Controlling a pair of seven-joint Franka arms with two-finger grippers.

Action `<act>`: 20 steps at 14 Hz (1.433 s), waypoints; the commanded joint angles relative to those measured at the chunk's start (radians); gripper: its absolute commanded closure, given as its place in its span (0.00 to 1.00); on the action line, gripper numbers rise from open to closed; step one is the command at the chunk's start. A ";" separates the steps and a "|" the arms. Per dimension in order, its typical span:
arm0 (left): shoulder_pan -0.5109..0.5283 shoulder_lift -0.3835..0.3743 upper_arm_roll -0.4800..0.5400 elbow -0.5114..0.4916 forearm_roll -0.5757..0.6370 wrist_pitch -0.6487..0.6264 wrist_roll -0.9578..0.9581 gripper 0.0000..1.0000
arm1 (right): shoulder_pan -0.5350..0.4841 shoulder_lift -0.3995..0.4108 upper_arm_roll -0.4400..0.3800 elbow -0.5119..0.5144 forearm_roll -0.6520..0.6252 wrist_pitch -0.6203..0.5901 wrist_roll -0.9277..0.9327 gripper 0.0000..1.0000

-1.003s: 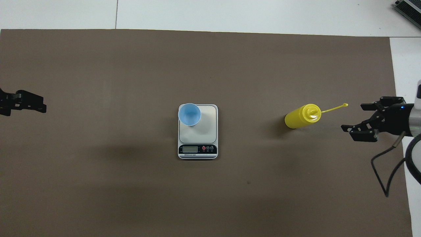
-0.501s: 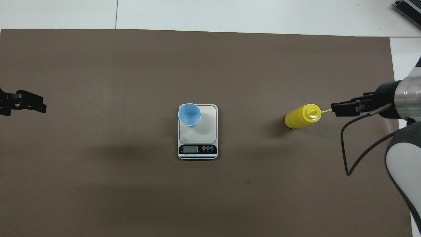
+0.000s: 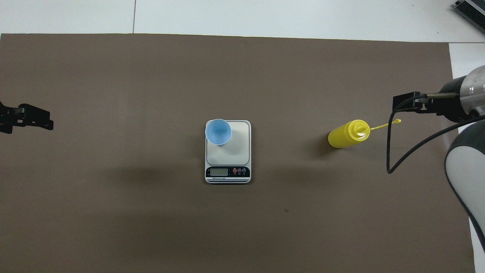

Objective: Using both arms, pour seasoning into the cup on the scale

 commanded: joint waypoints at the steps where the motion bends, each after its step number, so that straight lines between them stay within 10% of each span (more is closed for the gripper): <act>1: -0.001 -0.025 0.003 -0.028 0.002 0.017 0.002 0.00 | -0.003 -0.013 0.003 -0.001 -0.016 -0.076 0.086 0.00; 20: -0.001 -0.025 0.003 -0.028 0.001 0.017 0.002 0.00 | -0.020 -0.015 -0.008 0.018 0.033 -0.147 0.048 0.00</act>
